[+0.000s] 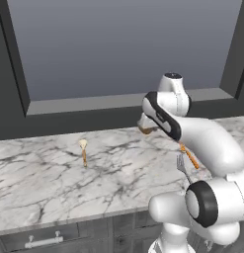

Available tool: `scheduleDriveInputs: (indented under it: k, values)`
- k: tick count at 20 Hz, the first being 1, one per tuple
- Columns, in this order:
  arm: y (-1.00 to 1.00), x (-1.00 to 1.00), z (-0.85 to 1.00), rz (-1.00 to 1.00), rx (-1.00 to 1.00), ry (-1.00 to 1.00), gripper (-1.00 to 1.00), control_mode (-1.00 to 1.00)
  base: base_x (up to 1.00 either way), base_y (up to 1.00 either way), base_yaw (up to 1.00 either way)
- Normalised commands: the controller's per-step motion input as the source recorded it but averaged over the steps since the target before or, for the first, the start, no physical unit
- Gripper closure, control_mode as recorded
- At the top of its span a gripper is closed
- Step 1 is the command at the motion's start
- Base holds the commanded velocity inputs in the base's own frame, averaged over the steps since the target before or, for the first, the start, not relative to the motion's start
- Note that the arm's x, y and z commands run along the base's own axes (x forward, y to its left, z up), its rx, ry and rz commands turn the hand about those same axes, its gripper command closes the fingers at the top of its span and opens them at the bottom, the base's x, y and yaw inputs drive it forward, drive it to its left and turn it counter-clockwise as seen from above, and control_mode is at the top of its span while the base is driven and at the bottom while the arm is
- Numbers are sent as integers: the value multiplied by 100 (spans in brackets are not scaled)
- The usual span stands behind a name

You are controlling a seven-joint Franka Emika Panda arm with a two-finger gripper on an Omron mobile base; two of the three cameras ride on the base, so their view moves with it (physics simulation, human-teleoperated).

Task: Organize the utensils by type. Pick up the wooden spoons from the counter and place them in the open cabinet. Then pick up the metallic utensils from the counter and place them in the open drawer.

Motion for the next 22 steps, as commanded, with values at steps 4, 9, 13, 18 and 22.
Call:
scheduleDriveInputs:
  k: [4,9,13,18,22]
  values:
    - [0,-10,9,0,1,-2,100,100,-30,-6,-2]
    - [0,0,0,0,0,0,100,100,-38,-5,0]
    - [0,0,0,0,0,0,100,100,-52,-7,4]
    - [0,0,0,0,0,0,100,100,-52,-15,25]
    - [0,0,0,0,0,0,100,100,-44,-11,35]
